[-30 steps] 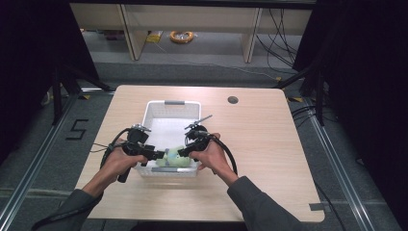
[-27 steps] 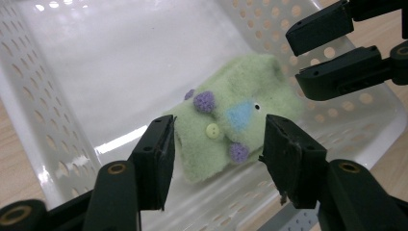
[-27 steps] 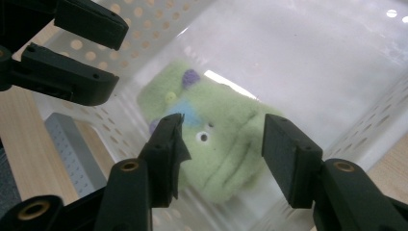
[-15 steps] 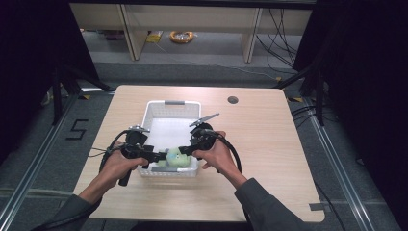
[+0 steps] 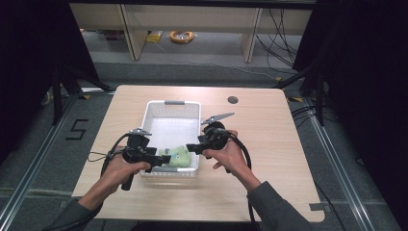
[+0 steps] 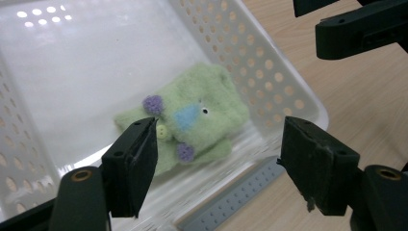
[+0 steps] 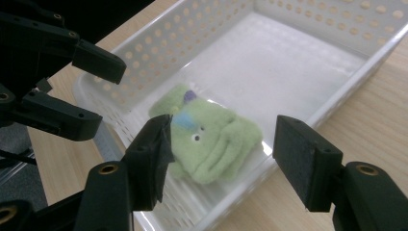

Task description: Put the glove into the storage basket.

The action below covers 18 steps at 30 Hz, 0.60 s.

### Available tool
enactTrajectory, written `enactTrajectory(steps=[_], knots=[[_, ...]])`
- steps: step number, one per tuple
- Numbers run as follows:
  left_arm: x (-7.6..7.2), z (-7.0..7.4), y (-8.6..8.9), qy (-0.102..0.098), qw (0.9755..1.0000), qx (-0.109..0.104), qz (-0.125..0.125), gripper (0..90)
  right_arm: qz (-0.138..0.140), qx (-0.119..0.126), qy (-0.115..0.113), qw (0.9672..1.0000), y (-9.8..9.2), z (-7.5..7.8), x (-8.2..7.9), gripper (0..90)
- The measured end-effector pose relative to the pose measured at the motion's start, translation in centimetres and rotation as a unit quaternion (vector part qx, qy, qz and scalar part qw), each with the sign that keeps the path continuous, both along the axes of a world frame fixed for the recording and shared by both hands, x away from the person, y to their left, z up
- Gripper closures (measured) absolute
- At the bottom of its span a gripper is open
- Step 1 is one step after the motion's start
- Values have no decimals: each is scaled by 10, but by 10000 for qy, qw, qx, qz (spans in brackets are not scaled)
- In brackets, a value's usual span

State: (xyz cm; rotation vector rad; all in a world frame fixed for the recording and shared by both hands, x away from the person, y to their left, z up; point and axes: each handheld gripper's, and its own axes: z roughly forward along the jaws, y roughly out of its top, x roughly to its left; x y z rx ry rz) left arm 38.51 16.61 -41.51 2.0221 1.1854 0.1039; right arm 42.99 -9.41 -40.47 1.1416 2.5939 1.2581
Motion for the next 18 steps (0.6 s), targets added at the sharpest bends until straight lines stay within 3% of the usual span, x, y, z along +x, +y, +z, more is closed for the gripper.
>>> enactTrajectory(steps=[10, 18], knots=[[-8, 2, -7, -55, 9999, -57, -150, 278, -110, 144, -22, 9998, -21, 6, -8, 387], [-17, 5, -15, -132, 9992, -182, -328, 273, -22, 267, -111, 9996, -31, 9, -17, 378]])
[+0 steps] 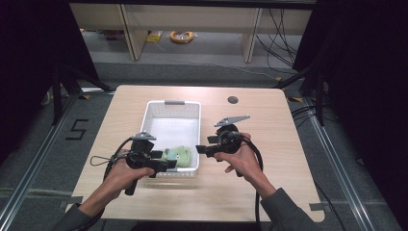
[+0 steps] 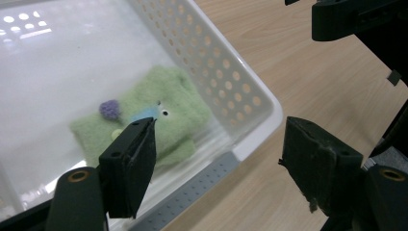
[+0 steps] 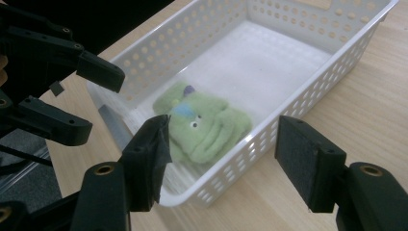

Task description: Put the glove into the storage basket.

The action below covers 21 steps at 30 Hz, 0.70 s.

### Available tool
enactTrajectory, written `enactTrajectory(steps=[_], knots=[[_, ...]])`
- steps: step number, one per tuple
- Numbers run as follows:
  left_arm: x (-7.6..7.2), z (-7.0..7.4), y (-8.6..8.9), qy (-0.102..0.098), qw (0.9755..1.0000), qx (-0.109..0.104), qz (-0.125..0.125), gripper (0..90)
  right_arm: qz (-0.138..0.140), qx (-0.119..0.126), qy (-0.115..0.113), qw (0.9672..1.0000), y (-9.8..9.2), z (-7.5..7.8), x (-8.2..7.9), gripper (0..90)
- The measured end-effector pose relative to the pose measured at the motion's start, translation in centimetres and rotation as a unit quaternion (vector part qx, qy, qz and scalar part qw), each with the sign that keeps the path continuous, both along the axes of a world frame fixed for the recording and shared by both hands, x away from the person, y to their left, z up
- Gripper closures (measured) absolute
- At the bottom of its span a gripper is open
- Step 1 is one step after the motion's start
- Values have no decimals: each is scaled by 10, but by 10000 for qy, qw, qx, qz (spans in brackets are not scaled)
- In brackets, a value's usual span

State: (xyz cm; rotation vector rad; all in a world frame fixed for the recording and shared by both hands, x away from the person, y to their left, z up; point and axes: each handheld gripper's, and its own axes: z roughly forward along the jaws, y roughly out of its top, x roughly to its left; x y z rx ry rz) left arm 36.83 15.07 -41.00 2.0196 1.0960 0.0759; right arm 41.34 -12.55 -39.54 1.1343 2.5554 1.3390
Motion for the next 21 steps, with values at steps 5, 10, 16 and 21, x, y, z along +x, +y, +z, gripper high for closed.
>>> enactTrajectory(steps=[5, 10, 16, 21], knots=[[-7, 0, -7, -16, 9999, -158, 1, 268, -6, 75, -2, 10000, -7, 1, -7, 374], [-13, 1, -13, -103, 9996, -240, -115, 204, -74, 109, 62, 9999, -17, 2, -15, 365], [-22, 1, -23, -147, 9989, -349, -267, 156, -60, 236, -92, 9997, -32, 1, -21, 354], [-29, 1, -29, -207, 9985, -357, -372, 156, -187, 300, 51, 9994, -39, 1, -28, 347]])
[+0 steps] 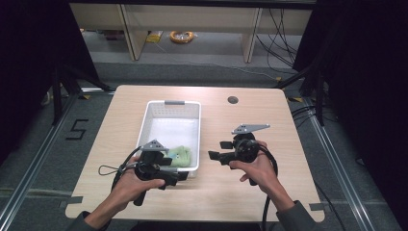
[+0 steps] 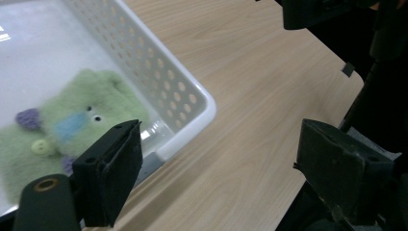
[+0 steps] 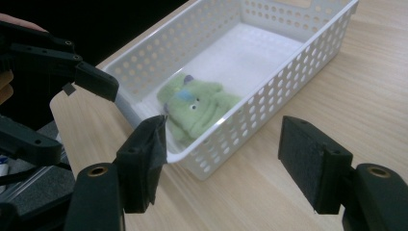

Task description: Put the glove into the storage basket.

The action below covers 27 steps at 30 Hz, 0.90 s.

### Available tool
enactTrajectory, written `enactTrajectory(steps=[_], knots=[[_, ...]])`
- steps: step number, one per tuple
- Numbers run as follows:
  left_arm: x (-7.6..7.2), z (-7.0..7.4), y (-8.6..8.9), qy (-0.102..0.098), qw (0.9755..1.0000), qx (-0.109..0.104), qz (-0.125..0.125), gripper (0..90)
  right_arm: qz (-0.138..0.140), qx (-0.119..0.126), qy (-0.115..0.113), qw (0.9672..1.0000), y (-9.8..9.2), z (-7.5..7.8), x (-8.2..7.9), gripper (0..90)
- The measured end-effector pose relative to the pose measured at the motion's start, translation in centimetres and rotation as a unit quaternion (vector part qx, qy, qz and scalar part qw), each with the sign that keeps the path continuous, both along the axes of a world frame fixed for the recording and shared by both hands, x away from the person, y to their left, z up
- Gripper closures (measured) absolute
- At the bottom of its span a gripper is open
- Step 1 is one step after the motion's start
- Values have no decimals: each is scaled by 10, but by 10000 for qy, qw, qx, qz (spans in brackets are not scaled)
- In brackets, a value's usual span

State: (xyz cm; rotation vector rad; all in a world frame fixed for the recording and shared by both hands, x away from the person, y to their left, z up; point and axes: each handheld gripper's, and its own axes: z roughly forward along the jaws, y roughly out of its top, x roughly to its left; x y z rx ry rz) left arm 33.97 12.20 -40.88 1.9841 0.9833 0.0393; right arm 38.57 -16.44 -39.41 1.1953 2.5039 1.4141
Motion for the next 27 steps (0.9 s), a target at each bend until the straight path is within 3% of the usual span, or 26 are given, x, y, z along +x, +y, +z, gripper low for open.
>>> enactTrajectory(steps=[1, 5, 8, 16, 17, 20, 21, 23, 24, 25, 27], knots=[[-3, 0, -3, -70, 10000, -53, -21, 157, 37, 8, -113, 9999, -4, -1, -1, 346], [-8, 0, -8, -37, 9999, -125, -68, 156, 93, 19, -205, 9997, -9, -3, -4, 344], [-12, -2, -11, -51, 9998, -145, -125, 156, 1, 110, -77, 9999, -13, -4, -10, 343], [-22, -10, -18, -146, 9996, -135, -203, 156, -22, 183, -153, 9997, -24, -10, -20, 340], [-23, -11, -19, -152, 9996, -161, -201, 156, -30, 162, -253, 9995, -28, -11, -22, 340], [-26, -13, -21, -135, 9995, -192, -206, 156, -93, 236, -140, 9996, -30, -12, -26, 340], [-27, -15, -22, -162, 9994, -189, -247, 156, -103, 190, -259, 9994, -33, -14, -28, 339], [-29, -16, -23, -182, 9993, -216, -245, 156, -86, 146, -280, 9995, -36, -17, -30, 338], [-30, -18, -24, -209, 9992, -224, -247, 156, -154, 203, -142, 9996, -35, -18, -33, 338], [-30, -18, -24, -209, 9992, -224, -247, 156, -91, 181, -265, 9994, -38, -21, -32, 338], [-34, -21, -26, -212, 9994, -185, -224, 156, -110, 225, -183, 9995, -39, -23, -36, 335]])
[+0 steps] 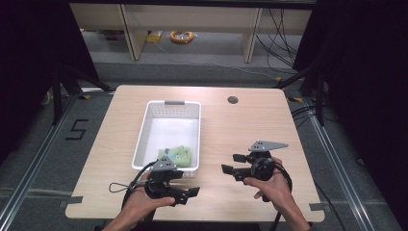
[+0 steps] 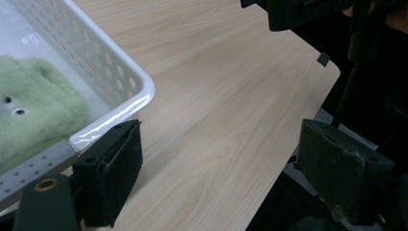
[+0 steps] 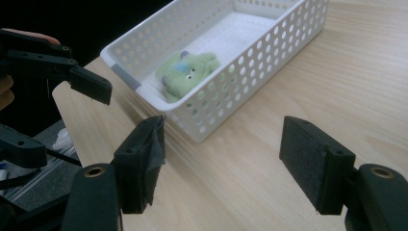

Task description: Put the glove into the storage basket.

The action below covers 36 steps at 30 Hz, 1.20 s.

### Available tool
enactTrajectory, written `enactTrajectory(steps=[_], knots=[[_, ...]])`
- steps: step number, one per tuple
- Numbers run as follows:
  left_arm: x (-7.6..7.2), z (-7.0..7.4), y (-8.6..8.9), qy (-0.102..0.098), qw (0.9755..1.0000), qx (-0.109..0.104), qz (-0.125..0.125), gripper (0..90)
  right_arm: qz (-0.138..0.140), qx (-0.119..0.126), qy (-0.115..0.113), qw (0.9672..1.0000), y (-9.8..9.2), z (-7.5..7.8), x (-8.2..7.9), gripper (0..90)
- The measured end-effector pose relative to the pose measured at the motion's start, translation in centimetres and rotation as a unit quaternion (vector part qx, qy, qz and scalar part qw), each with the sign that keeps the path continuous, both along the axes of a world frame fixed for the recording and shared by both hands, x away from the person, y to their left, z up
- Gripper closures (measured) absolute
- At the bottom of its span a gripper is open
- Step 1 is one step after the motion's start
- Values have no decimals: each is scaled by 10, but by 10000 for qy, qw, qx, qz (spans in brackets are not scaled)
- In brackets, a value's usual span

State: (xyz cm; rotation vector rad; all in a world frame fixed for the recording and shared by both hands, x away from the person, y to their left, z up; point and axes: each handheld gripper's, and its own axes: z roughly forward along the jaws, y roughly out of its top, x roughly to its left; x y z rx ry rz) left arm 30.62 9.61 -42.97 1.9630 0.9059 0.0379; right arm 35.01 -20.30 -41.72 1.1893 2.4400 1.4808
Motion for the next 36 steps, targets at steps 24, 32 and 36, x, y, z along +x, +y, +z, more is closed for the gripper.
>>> enactTrajectory(steps=[24, 32, 36], knots=[[-10, -30, -3, -112, 9999, 124, 24, 156, -4, -161, -73, 9998, -15, -30, -19, 322], [-12, -41, -5, -54, 9997, 220, -10, 156, -34, -112, -73, 9999, -21, -37, -23, 311], [-13, -44, -4, -62, 9996, 273, -4, 156, 11, -112, -93, 9999, -24, -41, -25, 291]])
